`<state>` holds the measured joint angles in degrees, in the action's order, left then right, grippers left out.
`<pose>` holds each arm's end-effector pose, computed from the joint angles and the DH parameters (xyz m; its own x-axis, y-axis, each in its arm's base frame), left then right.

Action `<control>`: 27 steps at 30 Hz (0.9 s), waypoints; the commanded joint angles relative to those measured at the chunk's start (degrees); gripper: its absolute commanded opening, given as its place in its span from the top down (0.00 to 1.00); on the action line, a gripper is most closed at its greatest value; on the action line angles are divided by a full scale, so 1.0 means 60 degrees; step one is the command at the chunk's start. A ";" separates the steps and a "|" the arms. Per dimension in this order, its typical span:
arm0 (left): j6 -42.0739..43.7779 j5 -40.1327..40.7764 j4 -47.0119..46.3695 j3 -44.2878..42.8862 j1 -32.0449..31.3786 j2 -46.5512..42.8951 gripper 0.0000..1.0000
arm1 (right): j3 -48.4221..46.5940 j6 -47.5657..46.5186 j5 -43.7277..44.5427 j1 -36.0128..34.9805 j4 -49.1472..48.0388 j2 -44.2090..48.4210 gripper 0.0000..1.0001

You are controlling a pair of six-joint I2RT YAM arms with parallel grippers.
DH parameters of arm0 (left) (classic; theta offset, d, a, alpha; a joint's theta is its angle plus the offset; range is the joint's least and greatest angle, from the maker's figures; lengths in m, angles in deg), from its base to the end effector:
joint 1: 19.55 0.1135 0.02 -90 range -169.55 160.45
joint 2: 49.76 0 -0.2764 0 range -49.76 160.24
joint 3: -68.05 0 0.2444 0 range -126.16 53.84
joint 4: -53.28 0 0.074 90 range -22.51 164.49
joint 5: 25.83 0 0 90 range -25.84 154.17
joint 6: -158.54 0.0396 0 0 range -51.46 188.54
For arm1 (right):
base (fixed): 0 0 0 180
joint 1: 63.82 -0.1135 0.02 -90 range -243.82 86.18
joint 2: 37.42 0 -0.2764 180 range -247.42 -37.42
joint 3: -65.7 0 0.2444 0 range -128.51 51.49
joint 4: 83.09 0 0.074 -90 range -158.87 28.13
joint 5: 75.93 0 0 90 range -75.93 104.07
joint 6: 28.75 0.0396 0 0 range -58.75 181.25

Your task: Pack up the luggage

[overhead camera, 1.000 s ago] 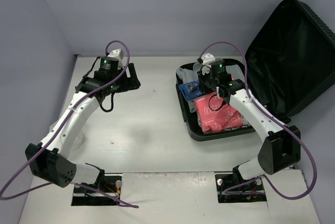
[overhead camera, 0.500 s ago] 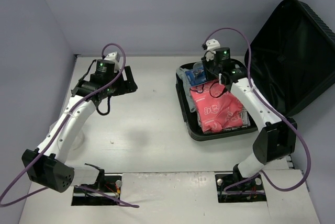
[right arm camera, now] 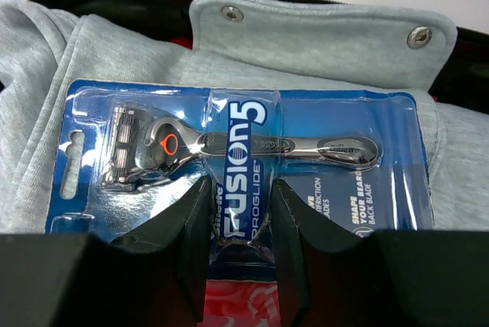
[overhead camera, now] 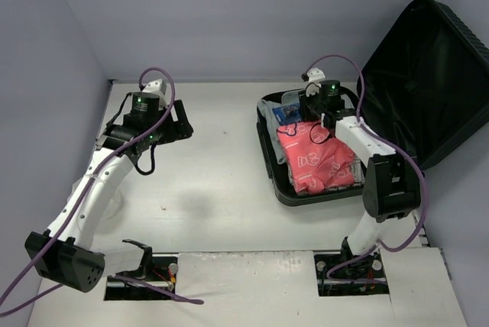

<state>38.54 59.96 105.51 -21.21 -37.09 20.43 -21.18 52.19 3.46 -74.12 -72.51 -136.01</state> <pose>0.2397 -0.0788 0.3913 -0.6313 -0.3234 -0.7049 0.0503 0.8899 -0.4533 0.3973 0.0796 0.2944 -0.3145 -0.2145 -0.9247 -0.3978 0.9142 -0.0767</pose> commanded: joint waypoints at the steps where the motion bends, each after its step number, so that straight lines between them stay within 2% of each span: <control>1: 0.0195 0.0291 -0.0111 0.0056 0.0081 -0.0302 0.27 | 0.0800 0.0221 -0.0195 -0.0026 -0.1676 0.0127 0.97; 3: 0.0224 0.0407 -0.0024 0.0057 0.0111 -0.0361 0.27 | 0.1093 0.0279 -0.0078 -0.0026 -0.1737 0.0098 0.87; 7: 0.0181 0.0976 0.0517 -0.0104 0.0301 -0.0536 0.27 | 0.1285 0.0382 -0.0223 -0.0026 -0.1708 0.0668 0.55; 8: 0.0122 0.1125 0.0620 -0.0134 0.0417 -0.0566 0.27 | 0.1256 0.0411 -0.0253 -0.0026 -0.1679 0.0843 0.43; 10: 0.0064 0.1751 0.1101 -0.0250 0.0564 -0.0654 0.24 | 0.1023 0.0470 -0.0399 -0.0055 -0.1431 0.1327 0.33; 11: -0.0053 0.1944 0.1308 -0.0309 0.0768 -0.0669 0.23 | 0.0920 0.0470 -0.0443 -0.0069 -0.1314 0.1502 0.21; 14: -0.0214 0.2590 0.2070 -0.0397 0.1338 -0.0727 0.21 | 0.0495 0.0499 -0.0531 -0.0201 -0.0918 0.2089 0.09; 17: -0.0361 0.3043 0.2743 -0.0252 0.1896 -0.0742 0.18 | 0.0231 0.0587 -0.0561 -0.0348 -0.0639 0.2602 0.03; 20: -0.0289 0.3016 0.3286 0.0069 0.2863 -0.0683 0.16 | 0.0201 0.0777 -0.0575 -0.0523 -0.0449 0.3070 0.00; 21: -0.0245 0.3016 0.3374 0.0173 0.3561 -0.0683 0.16 | 0.0216 0.0821 -0.0575 -0.0567 -0.0390 0.3289 0.00; 27: -0.0318 0.4098 0.3537 0.1167 0.4328 -0.0771 0.16 | 0.0552 0.1378 -0.1028 -0.0976 -0.0360 0.4037 0.00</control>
<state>37.54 79.72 124.68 -15.68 -12.52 16.78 -17.22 58.07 -0.01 -78.80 -73.26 -114.59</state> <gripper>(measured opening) 0.841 0.999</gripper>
